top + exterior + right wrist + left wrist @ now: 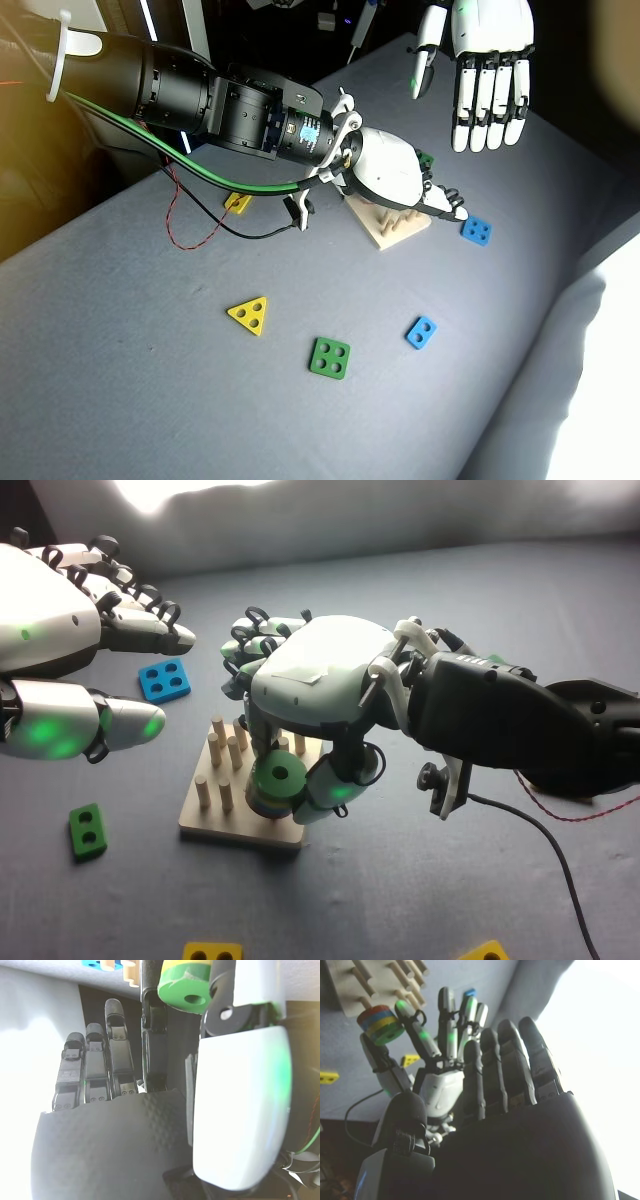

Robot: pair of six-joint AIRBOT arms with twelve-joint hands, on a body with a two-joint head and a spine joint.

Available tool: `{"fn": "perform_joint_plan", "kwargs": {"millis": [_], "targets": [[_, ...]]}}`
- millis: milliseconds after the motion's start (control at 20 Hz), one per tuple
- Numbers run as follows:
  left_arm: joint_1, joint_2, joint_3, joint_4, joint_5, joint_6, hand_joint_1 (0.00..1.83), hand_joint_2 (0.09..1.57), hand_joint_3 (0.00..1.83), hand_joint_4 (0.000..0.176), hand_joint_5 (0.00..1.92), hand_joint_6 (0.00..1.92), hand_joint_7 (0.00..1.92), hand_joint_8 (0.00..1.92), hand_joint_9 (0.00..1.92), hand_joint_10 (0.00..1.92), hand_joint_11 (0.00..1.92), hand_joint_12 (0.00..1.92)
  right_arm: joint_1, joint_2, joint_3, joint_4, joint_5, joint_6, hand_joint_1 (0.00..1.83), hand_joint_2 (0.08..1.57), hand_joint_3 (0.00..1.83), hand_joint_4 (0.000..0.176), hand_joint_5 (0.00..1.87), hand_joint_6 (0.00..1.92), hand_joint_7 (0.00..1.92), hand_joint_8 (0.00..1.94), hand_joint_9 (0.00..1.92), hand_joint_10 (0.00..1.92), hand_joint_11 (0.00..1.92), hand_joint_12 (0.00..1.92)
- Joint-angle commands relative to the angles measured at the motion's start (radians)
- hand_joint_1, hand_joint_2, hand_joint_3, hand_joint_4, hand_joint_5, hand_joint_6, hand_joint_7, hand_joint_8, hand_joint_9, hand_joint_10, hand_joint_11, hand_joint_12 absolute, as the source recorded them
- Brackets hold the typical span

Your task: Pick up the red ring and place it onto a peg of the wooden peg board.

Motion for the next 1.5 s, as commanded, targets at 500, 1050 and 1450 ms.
{"fn": "perform_joint_plan", "kwargs": {"millis": [500, 1050, 1450], "targets": [[-0.015, 0.012, 0.005, -0.011, -0.069, 0.0, 0.0, 1.41, 0.0, 0.0, 0.28, 0.0, 0.31, 0.0, 0.27, 0.01, 0.0, 0.41, 0.003, 0.016, 0.0, -0.037, 0.074, 0.0, 0.21, 0.64, 0.0, 0.176, 0.0, 0.0, 0.0, 0.0, 0.0, 0.0, 0.0, 0.0], [-0.013, 0.012, -0.003, -0.015, -0.063, 0.0, 0.0, 1.41, 0.0, 0.0, 0.31, 0.0, 0.33, 0.0, 0.28, 0.0, 0.0, 0.45, 0.063, 0.265, -0.116, -0.157, -0.162, 0.027, 0.21, 0.68, 0.01, 0.046, 0.0, 0.0, 0.0, 0.0, 0.0, 0.0, 0.0, 0.0], [-0.014, 0.013, -0.008, -0.026, -0.056, 0.0, 0.0, 1.42, 0.0, 0.0, 0.31, 0.01, 0.31, 0.0, 0.24, 0.0, 0.0, 0.42, 0.1, 0.466, -0.224, -0.162, -0.371, 0.071, 0.14, 0.68, 0.01, 0.003, 0.0, 0.0, 0.0, 0.0, 0.0, 0.0, 0.0, 0.0]]}}
